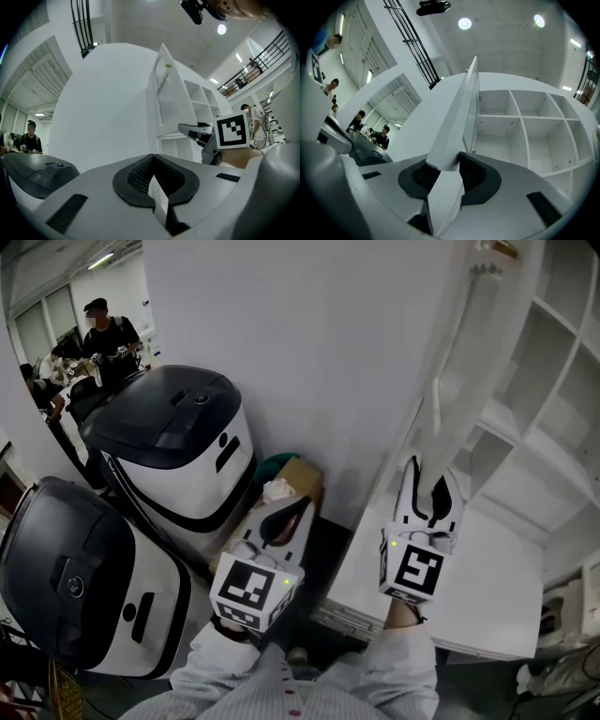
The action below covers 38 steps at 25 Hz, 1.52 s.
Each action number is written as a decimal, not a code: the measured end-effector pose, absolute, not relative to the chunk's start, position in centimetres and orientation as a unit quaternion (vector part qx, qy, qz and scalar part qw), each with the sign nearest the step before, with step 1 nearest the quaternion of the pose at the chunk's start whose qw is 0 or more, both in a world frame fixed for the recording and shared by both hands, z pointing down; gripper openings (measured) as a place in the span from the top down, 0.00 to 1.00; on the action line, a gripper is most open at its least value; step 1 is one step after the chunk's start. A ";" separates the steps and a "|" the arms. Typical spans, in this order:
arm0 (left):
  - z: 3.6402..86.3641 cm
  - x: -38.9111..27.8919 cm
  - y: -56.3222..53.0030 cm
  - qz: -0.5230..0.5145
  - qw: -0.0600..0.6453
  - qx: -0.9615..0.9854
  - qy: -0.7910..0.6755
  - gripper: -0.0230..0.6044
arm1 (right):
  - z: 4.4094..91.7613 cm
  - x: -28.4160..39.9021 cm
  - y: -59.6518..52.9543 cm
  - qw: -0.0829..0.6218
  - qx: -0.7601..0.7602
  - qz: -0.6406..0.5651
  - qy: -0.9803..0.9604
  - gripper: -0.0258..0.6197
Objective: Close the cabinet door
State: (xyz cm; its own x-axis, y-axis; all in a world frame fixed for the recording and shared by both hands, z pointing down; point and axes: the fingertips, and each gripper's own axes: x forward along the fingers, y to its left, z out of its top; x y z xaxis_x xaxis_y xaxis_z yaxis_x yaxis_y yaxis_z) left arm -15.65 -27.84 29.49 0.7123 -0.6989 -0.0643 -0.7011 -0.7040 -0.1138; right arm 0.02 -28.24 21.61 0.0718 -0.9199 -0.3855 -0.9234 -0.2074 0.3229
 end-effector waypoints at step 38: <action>28.6 10.4 -28.8 0.007 0.081 -0.950 0.302 0.95 | 21.7 19.8 -26.3 0.144 -0.623 0.167 0.751 0.84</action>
